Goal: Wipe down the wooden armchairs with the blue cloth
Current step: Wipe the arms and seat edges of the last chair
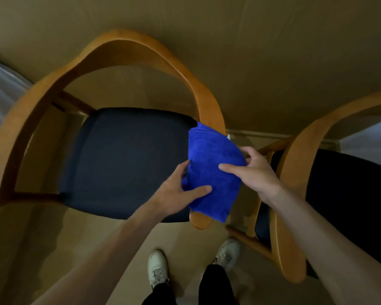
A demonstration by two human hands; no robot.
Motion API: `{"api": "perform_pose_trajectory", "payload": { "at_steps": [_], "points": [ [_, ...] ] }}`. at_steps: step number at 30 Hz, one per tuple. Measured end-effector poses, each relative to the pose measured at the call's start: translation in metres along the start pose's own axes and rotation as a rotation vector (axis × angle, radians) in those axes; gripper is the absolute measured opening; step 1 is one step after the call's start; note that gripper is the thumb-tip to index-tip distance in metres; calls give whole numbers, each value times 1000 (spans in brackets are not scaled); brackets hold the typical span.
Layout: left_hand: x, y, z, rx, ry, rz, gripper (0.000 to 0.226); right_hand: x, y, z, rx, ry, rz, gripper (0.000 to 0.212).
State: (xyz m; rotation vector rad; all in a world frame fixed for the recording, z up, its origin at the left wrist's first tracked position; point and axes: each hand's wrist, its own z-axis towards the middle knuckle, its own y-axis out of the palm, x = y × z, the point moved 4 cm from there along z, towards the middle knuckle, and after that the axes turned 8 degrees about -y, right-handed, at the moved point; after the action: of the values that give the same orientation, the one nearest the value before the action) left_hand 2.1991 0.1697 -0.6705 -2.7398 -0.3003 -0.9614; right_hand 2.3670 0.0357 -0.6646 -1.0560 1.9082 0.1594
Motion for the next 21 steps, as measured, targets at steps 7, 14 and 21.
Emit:
{"api": "perform_pose_trajectory", "payload": {
  "at_steps": [7, 14, 21],
  "points": [
    [1, -8, 27, 54, -206, -146, 119, -40, -18, 5, 112, -308, -378, 24],
    [28, -66, 16, 81, -35, -182, 76, -122, 0, -11, -285, -535, 92, 30],
    [152, -141, -38, 89, 525, 287, 112, -240, 19, -31, -496, -788, 72, 39]
  ]
}}
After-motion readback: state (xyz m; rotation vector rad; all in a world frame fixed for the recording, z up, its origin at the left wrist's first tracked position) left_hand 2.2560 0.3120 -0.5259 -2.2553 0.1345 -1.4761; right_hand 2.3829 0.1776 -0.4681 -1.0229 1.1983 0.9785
